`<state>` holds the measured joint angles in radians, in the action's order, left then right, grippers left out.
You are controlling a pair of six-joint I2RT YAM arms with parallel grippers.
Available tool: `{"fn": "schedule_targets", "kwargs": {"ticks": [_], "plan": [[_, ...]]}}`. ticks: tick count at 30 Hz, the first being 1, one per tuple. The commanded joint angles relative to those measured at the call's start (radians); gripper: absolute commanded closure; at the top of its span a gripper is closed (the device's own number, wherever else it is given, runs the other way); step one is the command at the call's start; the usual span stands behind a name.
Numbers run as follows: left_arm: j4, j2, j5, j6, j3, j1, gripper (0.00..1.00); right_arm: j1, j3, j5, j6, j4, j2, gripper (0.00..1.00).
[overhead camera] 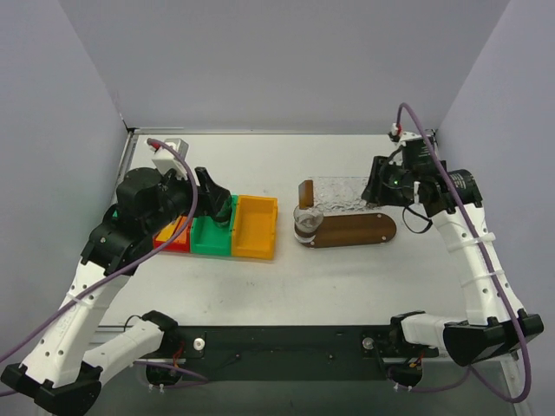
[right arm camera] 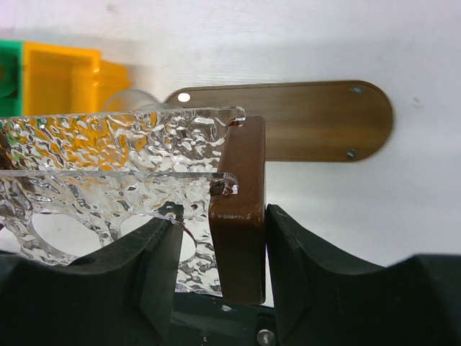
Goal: Prepare toiletry sets of a toothbrush and toothpaste on the tray
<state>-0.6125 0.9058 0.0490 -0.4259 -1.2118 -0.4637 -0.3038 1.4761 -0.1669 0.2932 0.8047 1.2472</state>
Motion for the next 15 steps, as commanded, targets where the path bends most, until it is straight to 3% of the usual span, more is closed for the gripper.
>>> {"fn": "schedule_targets", "kwargs": {"ticks": [1, 8, 15], "plan": [[-0.007, 0.059, -0.018, 0.068, -0.069, 0.005, 0.19, 0.138, 0.041, -0.078, -0.041, 0.129, -0.023, 1.0], [0.0, 0.1, -0.018, 0.067, -0.092, 0.005, 0.19, 0.342, 0.009, -0.146, -0.164, 0.177, 0.067, 1.0], [-0.01, 0.071, -0.02, 0.03, -0.025, 0.007, 0.2, 0.423, -0.003, -0.131, -0.275, 0.169, 0.194, 1.0]]}}
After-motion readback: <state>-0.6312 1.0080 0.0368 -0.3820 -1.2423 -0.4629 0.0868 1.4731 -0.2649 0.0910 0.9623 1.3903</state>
